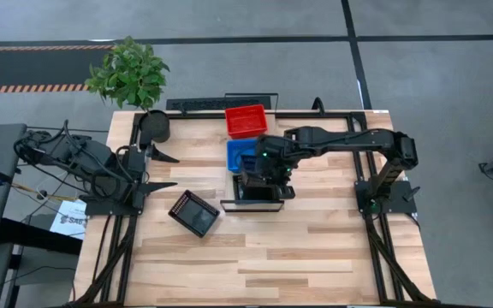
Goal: Stack baskets on shelf by color
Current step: Stack the bottom black bin on the black bin on the shelf
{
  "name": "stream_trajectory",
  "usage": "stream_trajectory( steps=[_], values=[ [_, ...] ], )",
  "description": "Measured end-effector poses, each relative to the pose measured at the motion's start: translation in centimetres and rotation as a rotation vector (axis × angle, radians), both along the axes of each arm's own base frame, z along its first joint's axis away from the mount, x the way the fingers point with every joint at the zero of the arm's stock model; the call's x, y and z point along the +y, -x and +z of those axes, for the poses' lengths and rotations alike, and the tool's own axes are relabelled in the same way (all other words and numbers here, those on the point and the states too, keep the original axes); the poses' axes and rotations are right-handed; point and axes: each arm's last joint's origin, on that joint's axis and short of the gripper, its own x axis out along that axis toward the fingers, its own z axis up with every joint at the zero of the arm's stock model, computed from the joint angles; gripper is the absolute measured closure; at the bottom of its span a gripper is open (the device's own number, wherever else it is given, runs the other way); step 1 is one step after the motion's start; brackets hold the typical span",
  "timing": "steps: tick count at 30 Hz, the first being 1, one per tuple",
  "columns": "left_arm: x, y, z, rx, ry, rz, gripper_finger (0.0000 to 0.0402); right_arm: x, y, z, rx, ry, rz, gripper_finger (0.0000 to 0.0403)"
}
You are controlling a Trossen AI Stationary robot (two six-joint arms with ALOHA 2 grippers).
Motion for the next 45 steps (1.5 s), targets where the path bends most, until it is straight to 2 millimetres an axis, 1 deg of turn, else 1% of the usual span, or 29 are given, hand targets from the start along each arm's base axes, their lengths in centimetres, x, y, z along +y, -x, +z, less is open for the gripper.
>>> stream_trajectory(
  steps=[4, 12, 25, 37, 41, 45],
  values=[
    [0.00, -0.01, 0.00, 0.000, 0.008, 0.002, 0.0142, 0.21, -0.02, 0.02, 0.001, -0.004, -0.003, 0.0357],
    [-0.01, -0.02, -0.01, 0.000, 0.009, 0.003, 0.0142, 0.68, -0.06, 0.03, 0.000, -0.004, 0.010, 0.0355],
    [-0.01, -0.02, -0.01, 0.000, 0.011, 0.003, 0.0142, 0.63, -0.75, 0.37, -0.081, 0.000, 0.011, 0.0355],
    [-0.01, 0.00, -0.01, 0.000, 0.017, 0.005, 0.0142, 0.65, -0.77, 0.38, -0.083, -0.006, 0.011, 0.0354],
    [0.00, 0.00, 0.00, -0.001, 0.021, 0.006, 0.0142, 0.65, -0.78, 0.39, -0.083, -0.006, 0.011, 0.0344],
    [0.00, 0.00, 0.00, -0.001, 0.024, 0.007, 0.0142, 0.65, -0.81, 0.41, -0.085, -0.014, -0.003, 0.0322]
  ],
)
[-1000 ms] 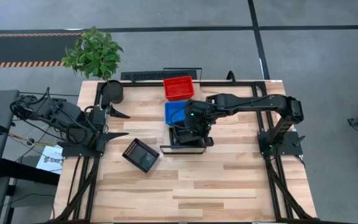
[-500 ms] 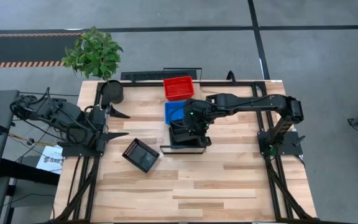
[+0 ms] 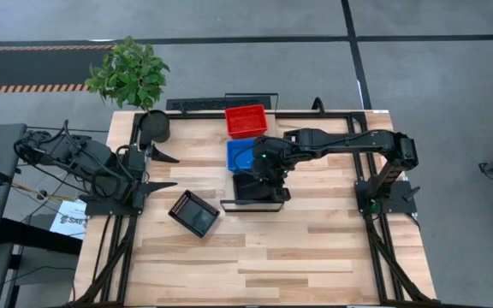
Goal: Stack baskets on shelf by color
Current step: Stack the bottom black bin on the black bin on the shelf, then stack the black bin on the black bin on the shelf
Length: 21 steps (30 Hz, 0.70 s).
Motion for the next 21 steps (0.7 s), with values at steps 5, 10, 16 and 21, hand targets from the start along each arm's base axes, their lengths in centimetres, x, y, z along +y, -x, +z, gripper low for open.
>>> stream_trajectory(
  steps=[5, 10, 16, 21],
  values=[
    [0.0, 0.0, 0.0, 0.000, 0.000, 0.000, 0.0142, 0.0, -0.1, 0.1, -0.009, -0.008, -0.004, 0.0287],
    [0.0, 0.0, 0.0, 0.001, 0.007, 0.002, 0.0142, 0.1, -0.5, 0.7, -0.060, -0.058, -0.003, 0.0264],
    [0.0, 0.0, 0.0, 0.000, 0.020, 0.006, 0.0142, 0.3, -0.3, 4.0, -0.087, -0.146, -0.049, 0.0263],
    [-0.2, 0.0, -0.9, 0.094, 0.118, -0.001, 0.0142, 1.2, 1.0, 6.8, -0.009, -0.210, -0.117, 0.0269]
  ],
)
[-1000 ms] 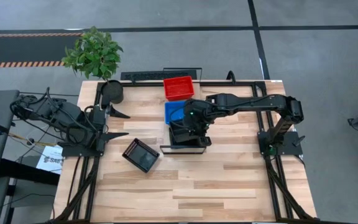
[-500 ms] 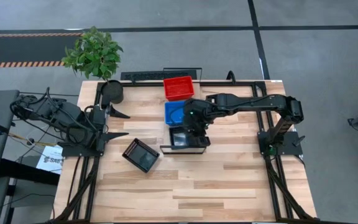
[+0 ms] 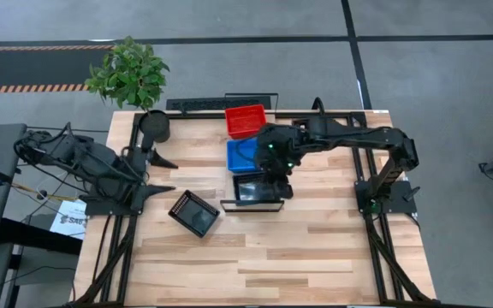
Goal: Stack baskets on shelf by color
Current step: Stack the black bin on the black bin on the shelf
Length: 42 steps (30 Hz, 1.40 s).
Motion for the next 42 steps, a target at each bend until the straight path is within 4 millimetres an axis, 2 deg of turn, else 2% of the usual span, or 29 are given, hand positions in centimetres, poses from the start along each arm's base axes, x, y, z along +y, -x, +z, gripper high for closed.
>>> stream_trajectory(
  steps=[4, 9, 12, 15, 18, 23, 27, 34, 38, 42],
  values=[
    [-0.5, -0.3, -2.4, 0.228, 0.138, -0.006, 0.0142, 1.7, 1.1, 0.6, 0.103, -0.033, -0.005, 0.0270],
    [-2.4, -1.4, -7.4, 0.413, 0.233, -0.021, 0.0142, 4.2, 1.6, 0.4, 0.160, -0.035, 0.038, 0.0270],
    [-3.2, -1.9, -11.0, 0.488, 0.199, 0.025, 0.0142, 5.6, 1.5, 0.3, 0.142, -0.025, 0.055, 0.0270],
    [-3.2, -2.4, -14.0, 0.518, 0.149, 0.172, 0.0142, 6.9, 1.4, 0.4, 0.114, -0.008, 0.053, 0.0271],
    [-3.0, -2.5, -16.6, 0.554, 0.128, 0.284, 0.0142, 8.2, 1.5, 0.4, 0.107, -0.009, 0.060, 0.0271],
    [-3.3, -2.9, -20.3, 0.659, 0.119, 0.354, 0.0161, 10.2, 1.9, 0.5, 0.091, -0.007, 0.104, 0.0271],
    [-4.3, -4.4, -22.1, 0.707, 0.161, 0.349, 0.0183, 11.6, 2.0, 0.7, 0.046, 0.029, 0.118, 0.0275],
    [-7.3, -8.2, -24.4, 0.684, 0.417, 0.193, 0.0215, 13.6, 2.2, 0.9, -0.005, 0.028, 0.124, 0.0276],
    [-9.1, -10.5, -24.6, 0.599, 0.504, 0.112, 0.0227, 14.9, 2.5, 1.1, -0.037, 0.047, 0.066, 0.0276],
    [-10.8, -13.1, -24.2, 0.519, 0.490, 0.056, 0.0235, 16.5, 3.0, 1.3, -0.074, 0.061, 0.022, 0.0276]
  ],
)
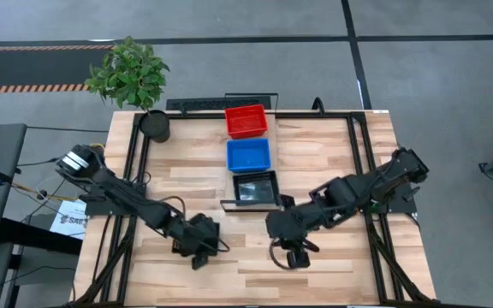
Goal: Stack baskets on shelf by color
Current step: Stack the black bin on the black bin on the shelf
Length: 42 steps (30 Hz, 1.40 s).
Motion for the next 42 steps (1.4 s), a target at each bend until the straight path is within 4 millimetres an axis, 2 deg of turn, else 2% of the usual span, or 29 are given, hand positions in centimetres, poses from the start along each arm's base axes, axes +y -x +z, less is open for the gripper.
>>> stream_trajectory(
  steps=[4, 9, 11, 15, 18, 22, 25, 28, 32, 36, 39, 42],
  values=[
    [-1.6, -2.9, -0.1, -0.057, -0.056, -0.059, 0.0239, 1.9, -0.1, -0.2, -0.038, -0.014, -0.026, 0.0276],
    [-3.7, -7.3, 0.3, -0.129, -0.147, -0.148, 0.0239, 4.5, -0.6, -1.7, -0.031, -0.040, -0.006, 0.0276],
    [-4.7, -9.5, 1.0, -0.189, -0.168, -0.182, 0.0239, 5.3, -0.9, -2.7, -0.001, -0.034, -0.001, 0.0276],
    [-6.4, -12.3, 3.1, -0.248, -0.218, -0.272, 0.0239, 6.4, -1.0, -4.3, 0.079, -0.042, -0.016, 0.0276],
    [-7.1, -12.2, 5.1, -0.152, -0.278, -0.346, 0.0239, 7.0, -0.4, -4.2, 0.119, -0.087, -0.031, 0.0276],
    [-7.9, -10.0, 8.3, 0.004, -0.376, -0.420, 0.0239, 8.1, 0.6, -4.1, 0.125, -0.100, -0.040, 0.0276],
    [-8.7, -7.1, 11.0, 0.047, -0.424, -0.442, 0.0239, 8.6, 1.1, -3.8, 0.082, -0.071, -0.058, 0.0276],
    [-9.5, -4.4, 13.3, 0.024, -0.432, -0.412, 0.0239, 9.0, 1.0, -4.3, 0.043, -0.007, -0.093, 0.0276],
    [-10.5, 0.1, 16.8, -0.063, -0.434, -0.318, 0.0239, 9.3, -1.9, -6.4, -0.053, 0.076, -0.120, 0.0276],
    [-11.2, 4.0, 19.1, -0.181, -0.463, -0.194, 0.0239, 8.8, -6.6, -9.0, -0.165, 0.071, -0.070, 0.0276],
    [-11.3, 6.3, 20.3, -0.262, -0.478, -0.114, 0.0239, 8.3, -9.9, -12.2, -0.186, 0.034, -0.028, 0.0276],
    [-11.5, 8.1, 20.7, -0.303, -0.495, -0.069, 0.0239, 7.1, -12.2, -15.7, -0.142, 0.097, -0.035, 0.0276]
  ],
)
